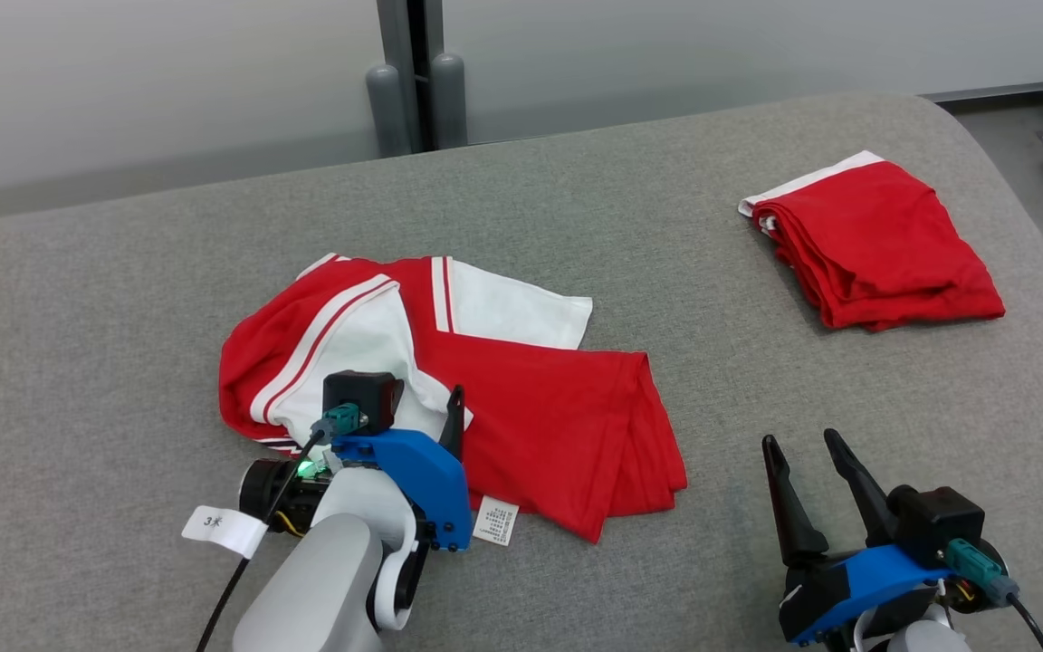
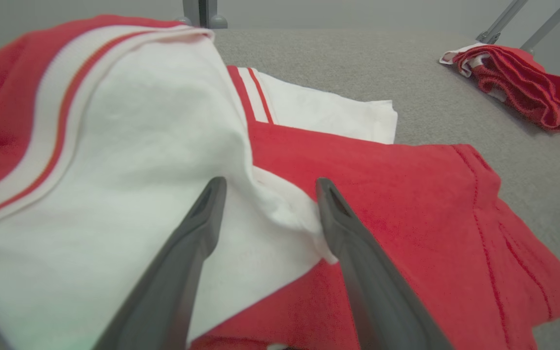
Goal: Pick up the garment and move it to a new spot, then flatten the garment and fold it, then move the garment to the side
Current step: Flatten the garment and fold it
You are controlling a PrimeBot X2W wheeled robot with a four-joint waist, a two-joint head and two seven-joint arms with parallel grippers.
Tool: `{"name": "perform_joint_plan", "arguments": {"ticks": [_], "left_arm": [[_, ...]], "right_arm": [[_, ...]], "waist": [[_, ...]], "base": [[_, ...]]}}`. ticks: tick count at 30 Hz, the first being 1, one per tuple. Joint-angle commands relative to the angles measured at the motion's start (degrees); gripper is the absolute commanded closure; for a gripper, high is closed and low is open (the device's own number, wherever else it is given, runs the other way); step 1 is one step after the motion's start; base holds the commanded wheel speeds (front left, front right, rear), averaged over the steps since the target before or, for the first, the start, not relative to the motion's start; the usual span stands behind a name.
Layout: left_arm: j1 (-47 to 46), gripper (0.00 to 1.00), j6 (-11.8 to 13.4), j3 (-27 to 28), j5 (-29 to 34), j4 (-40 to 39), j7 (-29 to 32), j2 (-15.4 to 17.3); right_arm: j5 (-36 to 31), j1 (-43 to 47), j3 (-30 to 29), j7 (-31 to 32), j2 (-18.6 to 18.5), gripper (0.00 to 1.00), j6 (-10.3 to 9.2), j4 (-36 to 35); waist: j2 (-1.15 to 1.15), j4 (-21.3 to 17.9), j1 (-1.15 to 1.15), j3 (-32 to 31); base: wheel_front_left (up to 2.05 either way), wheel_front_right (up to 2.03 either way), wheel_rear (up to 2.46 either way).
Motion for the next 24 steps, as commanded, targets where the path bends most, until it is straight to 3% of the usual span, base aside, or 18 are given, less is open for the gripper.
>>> {"name": "perform_joint_plan", "arguments": {"ticks": [1, 4, 5, 6, 8, 16, 21, 24], "left_arm": [[-1.1, 0.0, 0.7, 0.5, -0.2, 0.9, 0.2, 0.0], [-2.5, 0.0, 2.6, 0.9, -0.4, 3.1, 0.7, -0.1], [-2.8, 0.15, 2.8, 0.8, -0.4, 3.7, 0.7, -0.1], [-3.0, 0.56, 2.9, 0.8, -0.5, 4.2, 0.5, -0.1], [-3.3, 1.0, 2.8, 0.6, -0.9, 5.1, 0.2, -0.2], [-3.1, 1.0, 1.3, 0.2, -1.7, 4.2, -5.3, -0.2], [-1.5, 1.0, 1.2, 1.4, -3.0, -1.5, -8.6, 0.2], [0.5, 1.0, 2.5, 3.9, -4.3, -6.7, -9.9, 2.3]], "right_arm": [[0.3, -0.3, 0.0, -0.3, -0.1, 0.0, 0.01, 0.0], [0.6, -0.5, 0.1, -0.3, -0.1, 0.0, 0.01, 0.1], [0.7, -0.5, 0.1, -0.3, -0.1, 0.0, 0.01, 0.2], [0.7, -0.5, 0.2, -0.3, -0.1, 0.0, 0.01, 0.2], [0.8, -0.4, 0.2, -0.3, -0.1, 0.0, 0.01, 0.1], [-0.1, 0.9, -0.5, -0.3, -0.1, 0.0, 0.01, -0.1], [-1.2, 1.7, -1.8, -0.3, -0.1, 0.0, 0.01, 0.3], [-1.6, 2.3, -2.0, -0.3, -0.1, 0.0, 0.01, 0.5]], "waist": [[0.0, -0.3, -0.01, 0.1], [0.0, -0.9, -0.01, 0.2], [0.0, -1.0, -0.01, 0.2], [0.0, -1.1, -0.01, 0.1], [0.0, -1.1, -0.01, -0.1], [0.0, 1.3, -0.01, -1.8], [0.0, 4.6, -0.01, -3.7], [0.0, 6.7, -0.01, -5.0]], "base": [[0.0, 0.0, 0.0], [0.0, 0.0, 0.0], [0.0, 0.0, 0.0], [0.0, 0.0, 0.0], [0.0, 0.0, 0.0], [0.0, 0.0, 0.0], [0.0, 0.0, 0.0], [0.0, 0.0, 0.0]]}}
